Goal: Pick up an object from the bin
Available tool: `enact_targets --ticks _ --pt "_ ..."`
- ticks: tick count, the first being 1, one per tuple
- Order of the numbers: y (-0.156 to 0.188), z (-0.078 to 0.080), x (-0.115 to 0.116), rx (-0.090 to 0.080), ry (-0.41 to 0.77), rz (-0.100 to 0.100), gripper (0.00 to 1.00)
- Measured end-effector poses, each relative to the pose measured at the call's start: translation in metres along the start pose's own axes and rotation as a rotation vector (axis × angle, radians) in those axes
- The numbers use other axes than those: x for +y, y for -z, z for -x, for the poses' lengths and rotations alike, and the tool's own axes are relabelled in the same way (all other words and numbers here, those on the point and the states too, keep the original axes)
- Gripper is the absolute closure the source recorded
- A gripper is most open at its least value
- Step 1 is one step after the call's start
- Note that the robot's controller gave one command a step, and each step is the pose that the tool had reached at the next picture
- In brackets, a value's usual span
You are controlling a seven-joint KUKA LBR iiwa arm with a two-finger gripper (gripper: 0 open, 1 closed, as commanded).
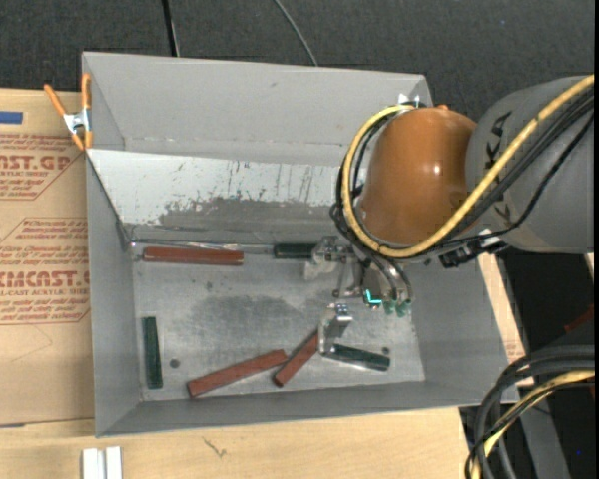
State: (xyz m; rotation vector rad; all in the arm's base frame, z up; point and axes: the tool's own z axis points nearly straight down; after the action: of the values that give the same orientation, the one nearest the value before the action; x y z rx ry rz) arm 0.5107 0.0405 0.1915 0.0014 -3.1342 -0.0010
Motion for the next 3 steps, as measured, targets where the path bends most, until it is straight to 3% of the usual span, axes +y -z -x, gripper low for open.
enact_targets --ticks 1,3 --pt "0.004 0.002 0.0 -0.008 0.0 0.0 0.0" --pt "-0.04 -0.003 -0.014 -0.012 0.109 0.0 0.0"
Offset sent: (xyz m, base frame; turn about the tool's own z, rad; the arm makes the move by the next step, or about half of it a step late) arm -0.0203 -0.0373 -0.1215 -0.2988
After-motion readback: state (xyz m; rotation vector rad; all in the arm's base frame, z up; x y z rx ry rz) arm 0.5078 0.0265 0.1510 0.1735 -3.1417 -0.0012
